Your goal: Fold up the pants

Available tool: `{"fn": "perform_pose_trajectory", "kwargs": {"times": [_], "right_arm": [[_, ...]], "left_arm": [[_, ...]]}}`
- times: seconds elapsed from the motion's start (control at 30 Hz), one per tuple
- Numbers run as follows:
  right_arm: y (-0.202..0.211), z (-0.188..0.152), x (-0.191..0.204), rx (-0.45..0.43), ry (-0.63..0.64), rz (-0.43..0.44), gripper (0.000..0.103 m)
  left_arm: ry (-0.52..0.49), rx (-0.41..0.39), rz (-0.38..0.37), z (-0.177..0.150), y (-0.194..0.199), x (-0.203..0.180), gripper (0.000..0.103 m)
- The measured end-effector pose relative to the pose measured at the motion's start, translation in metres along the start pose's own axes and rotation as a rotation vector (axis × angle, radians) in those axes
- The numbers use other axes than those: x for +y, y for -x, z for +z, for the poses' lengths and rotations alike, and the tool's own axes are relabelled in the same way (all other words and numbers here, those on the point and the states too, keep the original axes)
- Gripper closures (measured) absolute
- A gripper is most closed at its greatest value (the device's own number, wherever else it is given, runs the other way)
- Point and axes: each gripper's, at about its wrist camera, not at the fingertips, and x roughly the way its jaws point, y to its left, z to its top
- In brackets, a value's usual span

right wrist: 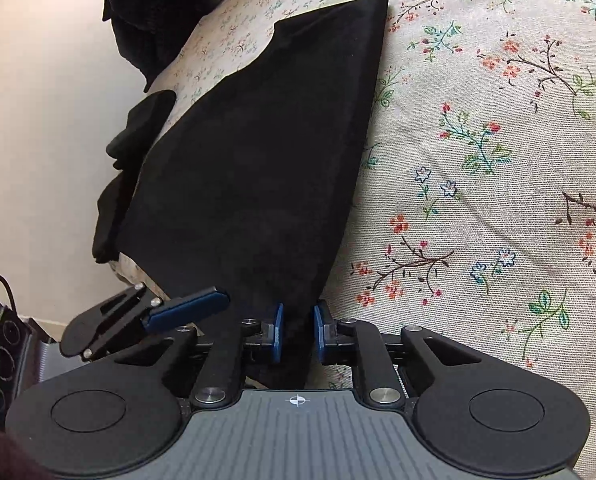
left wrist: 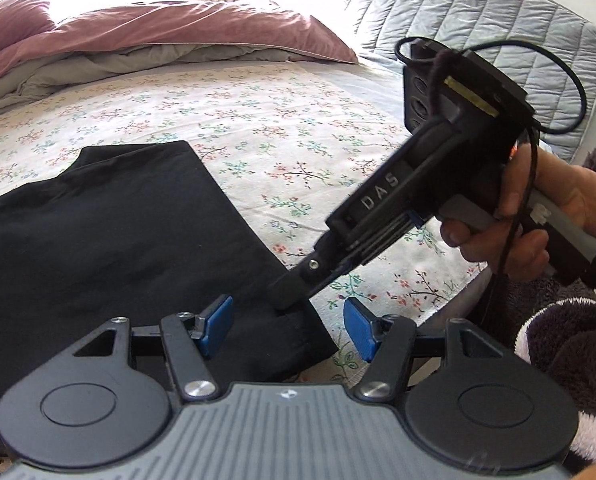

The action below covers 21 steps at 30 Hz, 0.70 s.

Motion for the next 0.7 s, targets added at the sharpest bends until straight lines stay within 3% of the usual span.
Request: {"fn": "perform_pose_trajectory", "kwargs": {"times": [0.13, 0.23, 0.33, 0.43, 0.47, 0.53, 0.57, 0.6, 0.67, 0.7], "right_arm": [[0.010, 0.007, 0.008, -0.010, -0.009, 0.059, 0.087], [0.014, 0.012, 0.018, -0.011, 0.002, 0.072, 0.087], [0.013, 0.018, 0.024, -0.002, 0.022, 0.072, 0.087], [0.013, 0.021, 0.022, 0.010, 0.031, 0.072, 0.084], [0.012, 0.022, 0.022, 0.012, 0.034, 0.067, 0.084], [0.011, 0.026, 0.022, -0.002, 0.057, 0.041, 0.082], [0.010, 0.030, 0.021, -0.017, 0.065, 0.021, 0.072], [0.010, 0.033, 0.018, -0.034, 0.067, 0.005, 0.056], [0.005, 0.046, 0.009, -0.088, 0.064, -0.018, 0.044], [0.001, 0.053, 0.003, -0.103, 0.057, -0.020, 0.044]], "left_arm": [[-0.071, -0.005, 0.034, -0.001, -0.007, -0.018, 0.024], [-0.101, -0.017, 0.116, -0.001, -0.014, -0.027, 0.026], [-0.113, -0.021, 0.215, -0.001, -0.021, -0.031, 0.034], [-0.131, -0.002, 0.316, -0.004, -0.030, -0.034, 0.055], [-0.131, 0.003, 0.356, -0.004, -0.032, -0.035, 0.071], [-0.110, 0.003, 0.374, -0.005, -0.031, -0.033, 0.075], [-0.083, -0.001, 0.375, -0.003, -0.028, -0.031, 0.076], [-0.064, -0.004, 0.377, -0.001, -0.026, -0.029, 0.077], [-0.037, -0.005, 0.374, 0.001, -0.025, -0.026, 0.078], [-0.020, -0.003, 0.369, 0.002, -0.023, -0.024, 0.078]]}}
